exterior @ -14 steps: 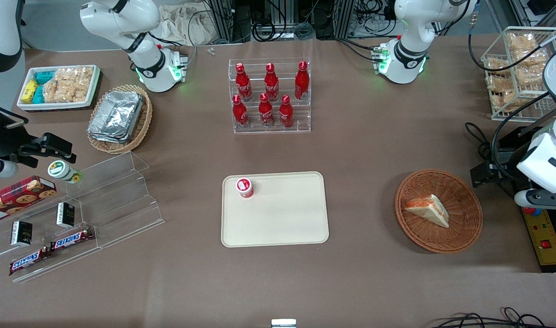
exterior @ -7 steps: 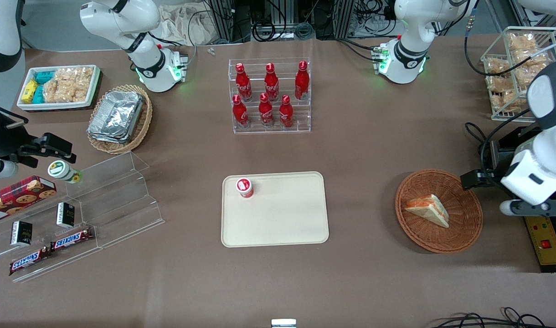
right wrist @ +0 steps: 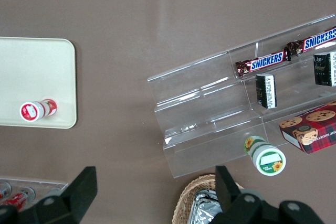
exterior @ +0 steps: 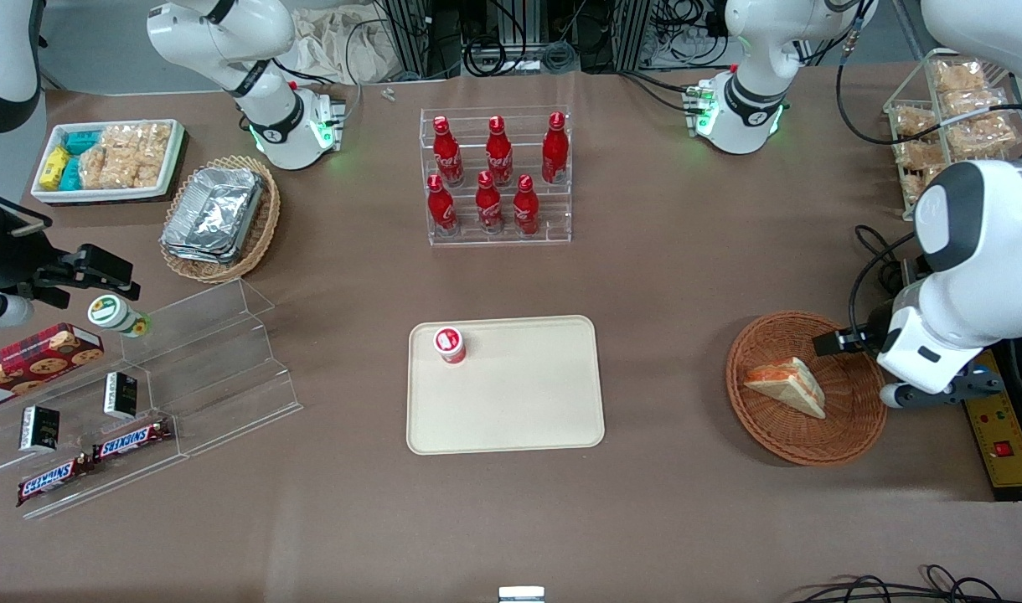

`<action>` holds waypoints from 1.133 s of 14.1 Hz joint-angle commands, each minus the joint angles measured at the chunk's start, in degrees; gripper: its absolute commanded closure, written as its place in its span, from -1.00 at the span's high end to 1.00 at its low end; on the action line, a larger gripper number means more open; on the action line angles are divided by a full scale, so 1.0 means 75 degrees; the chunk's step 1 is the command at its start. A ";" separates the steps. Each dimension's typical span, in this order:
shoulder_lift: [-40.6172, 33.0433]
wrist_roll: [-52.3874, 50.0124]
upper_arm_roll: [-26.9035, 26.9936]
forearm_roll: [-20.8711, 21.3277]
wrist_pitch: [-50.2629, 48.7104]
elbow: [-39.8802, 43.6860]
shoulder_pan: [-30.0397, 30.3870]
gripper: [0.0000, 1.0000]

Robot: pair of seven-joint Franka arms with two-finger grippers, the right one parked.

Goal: Place sandwich from basket to tray
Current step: 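Lower the open left gripper over the wrapped sandwich in the basket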

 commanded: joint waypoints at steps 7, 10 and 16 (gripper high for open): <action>0.0501 -0.3848 0.0003 0.0390 0.0639 -0.0276 -0.0064 0.99; 0.0817 -0.4845 0.0003 0.0319 0.0895 -0.0323 -0.0064 0.99; 0.0900 -0.6147 0.0015 0.0331 0.2547 -0.1365 -0.0053 0.99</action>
